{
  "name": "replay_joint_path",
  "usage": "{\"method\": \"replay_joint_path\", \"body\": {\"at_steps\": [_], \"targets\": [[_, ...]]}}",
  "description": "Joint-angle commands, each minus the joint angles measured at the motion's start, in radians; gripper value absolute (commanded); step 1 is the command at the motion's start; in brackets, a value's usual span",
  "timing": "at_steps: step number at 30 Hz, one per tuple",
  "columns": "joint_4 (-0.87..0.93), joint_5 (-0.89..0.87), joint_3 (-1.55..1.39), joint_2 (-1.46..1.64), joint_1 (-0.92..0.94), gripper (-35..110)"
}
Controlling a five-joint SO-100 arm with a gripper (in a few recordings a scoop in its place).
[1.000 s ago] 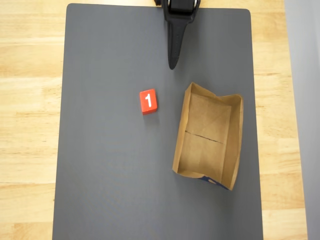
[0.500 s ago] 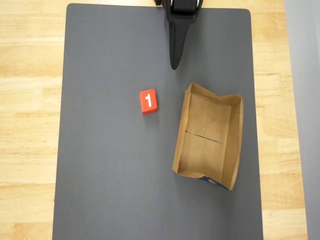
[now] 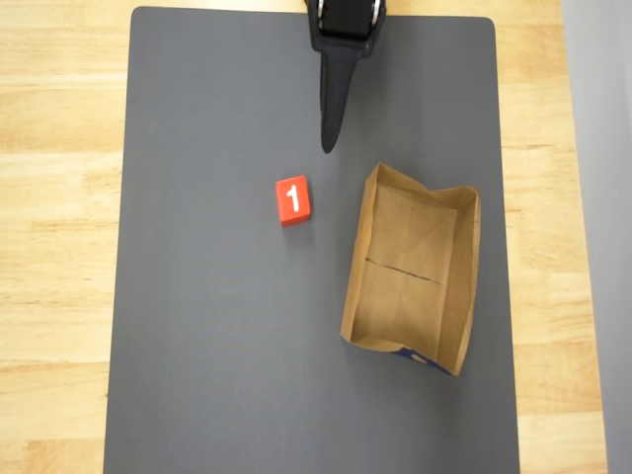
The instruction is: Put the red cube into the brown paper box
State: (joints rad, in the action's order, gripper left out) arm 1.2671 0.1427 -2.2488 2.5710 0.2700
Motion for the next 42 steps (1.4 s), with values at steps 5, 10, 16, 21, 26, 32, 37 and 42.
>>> {"method": "replay_joint_path", "body": {"at_steps": [5, 10, 16, 21, 26, 32, 37, 42], "targets": [[0.012, 0.066, 0.179, -0.305, 0.091, 28], [-0.008, 0.183, 0.218, -0.437, 0.112, 28], [-0.06, 0.307, 0.253, -0.577, 0.137, 28], [-0.101, 0.345, 0.282, -0.641, 0.175, 28], [-0.123, 0.403, 0.285, -0.695, 0.187, 28], [-0.164, 0.419, 0.296, -0.785, 0.196, 28], [-0.163, 0.44, 0.311, -0.825, 0.196, 28], [-0.175, 0.442, 0.327, -0.857, 0.183, 28]]}}
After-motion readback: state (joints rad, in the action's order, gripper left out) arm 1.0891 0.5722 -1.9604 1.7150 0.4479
